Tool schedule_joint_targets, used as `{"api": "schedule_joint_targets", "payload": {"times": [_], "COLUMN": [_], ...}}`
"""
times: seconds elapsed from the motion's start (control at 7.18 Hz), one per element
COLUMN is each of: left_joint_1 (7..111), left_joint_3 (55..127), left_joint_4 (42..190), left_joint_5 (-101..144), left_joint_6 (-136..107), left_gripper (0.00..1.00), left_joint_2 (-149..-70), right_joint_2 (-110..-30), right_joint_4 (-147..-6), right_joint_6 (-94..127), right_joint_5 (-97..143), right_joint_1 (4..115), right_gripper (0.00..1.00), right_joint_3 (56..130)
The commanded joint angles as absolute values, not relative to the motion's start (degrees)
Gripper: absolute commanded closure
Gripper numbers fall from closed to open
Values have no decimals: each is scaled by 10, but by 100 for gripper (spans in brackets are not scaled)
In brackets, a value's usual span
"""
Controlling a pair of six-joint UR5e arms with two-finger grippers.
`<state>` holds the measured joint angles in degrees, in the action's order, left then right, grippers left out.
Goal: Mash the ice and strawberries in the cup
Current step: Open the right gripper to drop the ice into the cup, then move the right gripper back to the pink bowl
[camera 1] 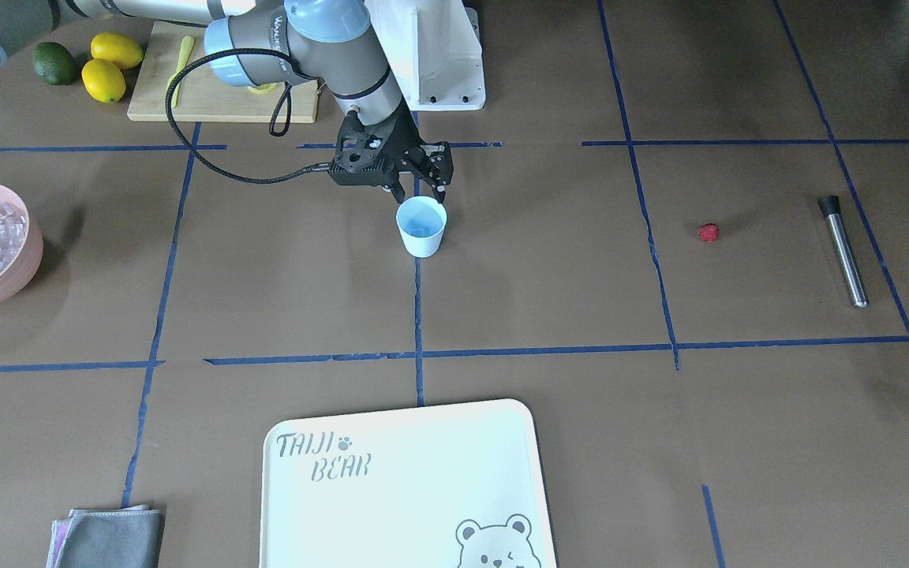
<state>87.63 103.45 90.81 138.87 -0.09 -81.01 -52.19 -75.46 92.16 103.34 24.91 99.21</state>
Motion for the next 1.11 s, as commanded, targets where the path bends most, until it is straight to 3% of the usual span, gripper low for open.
{"api": "schedule_joint_targets", "payload": {"times": [0.0,0.42,0.7,0.97], "left_joint_1": [876,876,876,876], "left_joint_3": [1035,1035,1035,1041], "left_joint_4": [909,909,909,909], "left_joint_5": [1389,1390,1390,1390], "left_joint_6": [-1,-1,-1,-1], "left_gripper": [0,0,0,0], "left_joint_2": [-809,-803,-803,-803], "right_joint_2": [-540,-688,-813,-933], "right_joint_4": [-810,-867,-859,-801], "right_joint_6": [909,717,591,513], "right_joint_5": [1054,1121,1175,1174], "right_joint_1": [277,372,448,512], "right_gripper": [1,2,1,1], "right_joint_3": [1030,1162,1208,1204]}}
